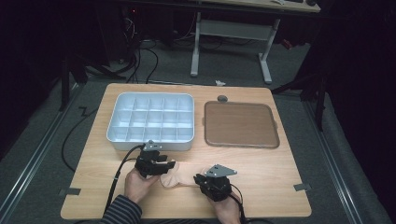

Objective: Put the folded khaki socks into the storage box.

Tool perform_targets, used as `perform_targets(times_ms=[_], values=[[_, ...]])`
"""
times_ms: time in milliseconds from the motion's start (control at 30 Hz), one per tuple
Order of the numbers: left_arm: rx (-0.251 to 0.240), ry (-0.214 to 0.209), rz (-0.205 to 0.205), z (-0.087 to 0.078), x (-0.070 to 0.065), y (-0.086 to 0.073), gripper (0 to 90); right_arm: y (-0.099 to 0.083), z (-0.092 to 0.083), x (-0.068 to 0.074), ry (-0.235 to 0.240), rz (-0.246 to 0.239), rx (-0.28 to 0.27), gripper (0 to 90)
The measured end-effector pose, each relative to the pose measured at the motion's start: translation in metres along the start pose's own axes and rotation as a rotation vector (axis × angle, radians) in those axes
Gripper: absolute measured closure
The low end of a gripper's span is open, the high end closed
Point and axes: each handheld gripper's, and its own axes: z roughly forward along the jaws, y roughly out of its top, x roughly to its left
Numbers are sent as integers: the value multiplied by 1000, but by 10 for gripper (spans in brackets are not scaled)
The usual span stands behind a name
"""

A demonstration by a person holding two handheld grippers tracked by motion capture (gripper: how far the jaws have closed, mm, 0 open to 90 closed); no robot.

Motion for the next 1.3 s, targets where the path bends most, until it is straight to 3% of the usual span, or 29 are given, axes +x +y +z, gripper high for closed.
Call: perform_targets(times_ms=[367,500,900,1200,1300], values=[[27,-17,-22,9,4,-3,583,1,18,13,40,-16,27,829],[36,-28,-34,11,5,-8,595,-4,24,11,34,-21,64,833],[31,-51,-65,5,6,-22,608,-6,26,13,20,-55,60,870],[41,-22,-35,6,4,-25,678,-6,25,14,17,-57,66,874],[47,-33,-18,7,2,-26,773,-6,26,13,20,-57,66,874]])
